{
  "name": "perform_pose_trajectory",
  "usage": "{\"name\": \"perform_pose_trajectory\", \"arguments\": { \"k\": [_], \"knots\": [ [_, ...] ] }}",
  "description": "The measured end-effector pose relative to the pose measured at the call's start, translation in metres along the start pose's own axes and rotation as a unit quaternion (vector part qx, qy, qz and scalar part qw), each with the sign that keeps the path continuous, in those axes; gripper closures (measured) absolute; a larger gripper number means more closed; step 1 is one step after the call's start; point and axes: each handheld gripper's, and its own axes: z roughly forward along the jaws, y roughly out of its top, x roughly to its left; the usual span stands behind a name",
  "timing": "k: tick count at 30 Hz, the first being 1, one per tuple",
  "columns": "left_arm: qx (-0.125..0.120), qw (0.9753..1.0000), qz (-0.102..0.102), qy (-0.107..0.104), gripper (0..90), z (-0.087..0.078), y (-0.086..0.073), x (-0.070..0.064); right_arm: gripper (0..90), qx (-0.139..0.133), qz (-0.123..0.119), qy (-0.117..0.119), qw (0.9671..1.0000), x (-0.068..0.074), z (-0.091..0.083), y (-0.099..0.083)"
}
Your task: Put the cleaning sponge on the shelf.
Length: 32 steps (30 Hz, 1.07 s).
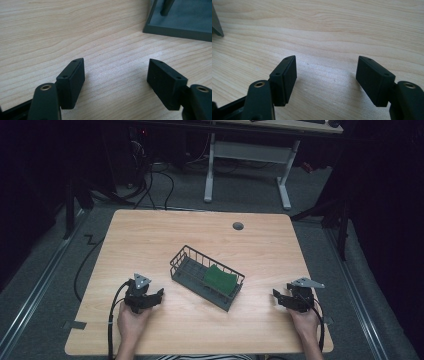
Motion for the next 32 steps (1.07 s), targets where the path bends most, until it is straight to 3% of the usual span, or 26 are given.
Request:
{"name": "perform_pose_trajectory", "arguments": {
  "k": [2, 9, 14, 32],
  "knots": [
    [0.000, 1.0000, 0.000, 0.000, 30.9, 0.0000, 0.0000, 0.0000, 30.9, 0.010, -0.007, -0.007, 0.9999, 0.0011, 0.0015, 0.0004],
    [0.000, 1.0000, -0.001, 0.001, 30.9, 0.0000, 0.0000, 0.0000, 29.4, 0.012, -0.008, -0.008, 0.9999, 0.0010, 0.0016, 0.0004],
    [0.000, 1.0000, -0.003, 0.003, 30.8, -0.0001, -0.0001, 0.0002, 29.6, 0.008, -0.021, -0.018, 0.9996, 0.0041, 0.0010, -0.0001],
    [0.000, 1.0000, -0.004, 0.005, 30.9, 0.0000, -0.0001, 0.0005, 27.8, 0.012, -0.013, -0.005, 0.9998, 0.0029, 0.0013, 0.0000]
  ]
}}
